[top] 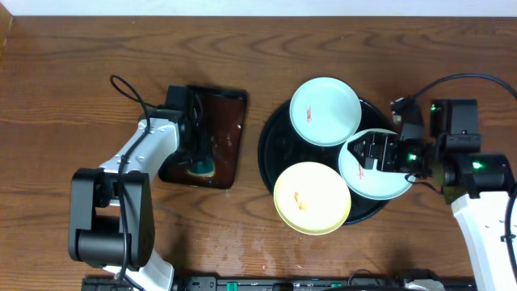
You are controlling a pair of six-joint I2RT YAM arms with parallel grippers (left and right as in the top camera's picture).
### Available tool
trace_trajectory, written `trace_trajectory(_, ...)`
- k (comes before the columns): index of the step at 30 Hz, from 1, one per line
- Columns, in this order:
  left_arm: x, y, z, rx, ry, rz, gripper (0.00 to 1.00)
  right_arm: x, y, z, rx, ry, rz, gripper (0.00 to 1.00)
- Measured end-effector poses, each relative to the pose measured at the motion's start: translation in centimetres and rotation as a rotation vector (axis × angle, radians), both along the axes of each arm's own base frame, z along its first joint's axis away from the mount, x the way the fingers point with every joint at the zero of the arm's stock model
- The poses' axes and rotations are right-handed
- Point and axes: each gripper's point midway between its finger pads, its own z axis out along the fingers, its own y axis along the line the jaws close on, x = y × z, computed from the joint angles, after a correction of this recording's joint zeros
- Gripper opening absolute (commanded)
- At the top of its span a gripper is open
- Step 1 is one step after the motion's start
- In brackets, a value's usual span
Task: Clean dirty plates on tray and stack at the side
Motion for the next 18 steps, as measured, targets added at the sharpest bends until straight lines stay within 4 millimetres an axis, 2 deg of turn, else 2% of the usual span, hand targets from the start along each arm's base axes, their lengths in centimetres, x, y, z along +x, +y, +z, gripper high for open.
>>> trace_trajectory(4,-0.7,0.1,1.7,0.006,0.034,0.001,0.07,-1.0,0.1,-1.1,-0.085,0.039,0.016,0.72)
trace_trajectory(9,-0.3,0.1,6.3,-0.003,-0.058,0.000,0.08,-1.3,-0.1,-3.6,-0.168,0.088,0.000,0.67)
trace_trajectory(13,-0.2,0.1,9.7,-0.013,-0.156,0.000,0.07,0.0,-0.5,-5.4,-0.200,0.093,-0.024,0.66)
trace_trajectory(18,-0.4,-0.1,12.4,-0.031,-0.243,-0.002,0.07,2.5,-0.4,-5.9,-0.211,0.038,-0.030,0.63)
